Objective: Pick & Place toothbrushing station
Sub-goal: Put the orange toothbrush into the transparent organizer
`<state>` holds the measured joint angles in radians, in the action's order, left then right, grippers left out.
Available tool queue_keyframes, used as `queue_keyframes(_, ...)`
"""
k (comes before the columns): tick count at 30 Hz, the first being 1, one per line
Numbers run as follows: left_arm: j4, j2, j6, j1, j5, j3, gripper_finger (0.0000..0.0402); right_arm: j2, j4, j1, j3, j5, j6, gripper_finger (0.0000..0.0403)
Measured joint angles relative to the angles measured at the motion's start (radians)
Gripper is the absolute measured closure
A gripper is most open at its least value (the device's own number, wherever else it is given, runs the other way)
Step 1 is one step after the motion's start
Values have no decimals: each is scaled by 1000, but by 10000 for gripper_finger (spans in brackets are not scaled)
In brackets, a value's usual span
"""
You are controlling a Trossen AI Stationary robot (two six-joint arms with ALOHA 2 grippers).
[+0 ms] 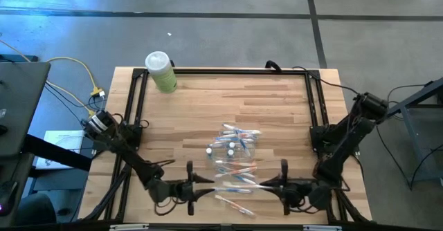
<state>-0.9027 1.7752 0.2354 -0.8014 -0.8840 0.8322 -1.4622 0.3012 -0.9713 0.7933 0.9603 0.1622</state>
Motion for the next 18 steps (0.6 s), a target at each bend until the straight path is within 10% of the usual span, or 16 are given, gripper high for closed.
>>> queue_keyframes(9,-141,0,-23,64,47,0,281,11,192,3,0,-192,156,387)
queue_keyframes(18,-165,5,103,159,382,0,281,11,368,65,0,-210,234,387)
